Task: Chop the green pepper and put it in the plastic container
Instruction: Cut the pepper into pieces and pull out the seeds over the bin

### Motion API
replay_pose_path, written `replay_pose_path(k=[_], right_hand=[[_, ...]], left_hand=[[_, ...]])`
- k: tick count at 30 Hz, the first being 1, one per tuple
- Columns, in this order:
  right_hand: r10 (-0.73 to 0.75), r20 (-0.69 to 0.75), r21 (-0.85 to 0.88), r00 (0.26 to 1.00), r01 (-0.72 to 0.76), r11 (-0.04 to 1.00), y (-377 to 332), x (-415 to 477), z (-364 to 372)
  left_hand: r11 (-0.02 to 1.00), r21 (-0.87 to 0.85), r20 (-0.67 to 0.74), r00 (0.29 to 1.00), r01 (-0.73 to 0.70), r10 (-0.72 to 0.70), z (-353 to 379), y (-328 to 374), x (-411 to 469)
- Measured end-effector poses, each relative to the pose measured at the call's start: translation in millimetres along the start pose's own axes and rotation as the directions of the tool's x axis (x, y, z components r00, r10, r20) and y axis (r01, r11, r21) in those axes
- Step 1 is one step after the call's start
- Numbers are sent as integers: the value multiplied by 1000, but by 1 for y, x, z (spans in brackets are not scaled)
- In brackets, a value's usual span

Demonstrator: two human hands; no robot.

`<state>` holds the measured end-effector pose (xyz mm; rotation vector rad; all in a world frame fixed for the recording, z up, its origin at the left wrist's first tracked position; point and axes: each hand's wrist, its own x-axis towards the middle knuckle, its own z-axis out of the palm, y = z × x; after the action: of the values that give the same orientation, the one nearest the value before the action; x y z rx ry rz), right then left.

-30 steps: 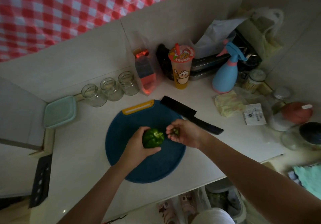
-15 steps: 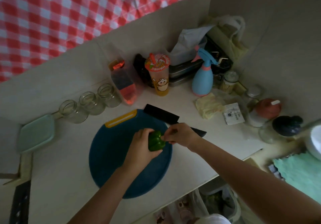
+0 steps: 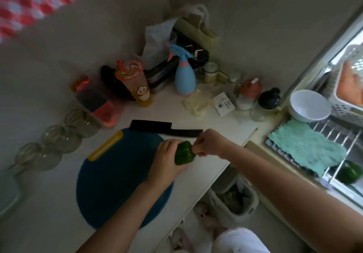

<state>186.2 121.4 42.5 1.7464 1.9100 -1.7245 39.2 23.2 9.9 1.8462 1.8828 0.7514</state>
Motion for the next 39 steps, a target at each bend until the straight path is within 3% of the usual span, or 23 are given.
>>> replay_pose_path(k=[4, 7, 10, 15, 23, 32, 39], right_hand=[[98, -53, 172, 994, -88, 981, 26, -20, -11], [138, -32, 462, 990, -107, 880, 54, -42, -20], [209, -103, 554, 973, -118, 824, 92, -68, -22], [364, -175, 470, 915, -247, 848, 154, -92, -11], [525, -324, 304, 787, -439, 846, 212, -64, 25], [530, -334, 100, 779, -530, 842, 230, -36, 29], [503, -430, 0, 750, -557, 831, 228, -23, 16]], left_hand=[[990, -142, 27, 1000, 19, -15, 7, 14, 1], [962, -265, 106, 993, 70, -43, 10, 17, 4], [942, -329, 208, 978, 63, 8, 20, 16, 6], [927, -351, 353, 936, 134, -2, 38, 11, -2], [930, -329, 385, 923, 165, -27, 46, 7, -1], [936, -292, 386, 919, 198, -75, 50, 8, 0], [933, -293, 392, 916, 210, -83, 49, 9, 0]])
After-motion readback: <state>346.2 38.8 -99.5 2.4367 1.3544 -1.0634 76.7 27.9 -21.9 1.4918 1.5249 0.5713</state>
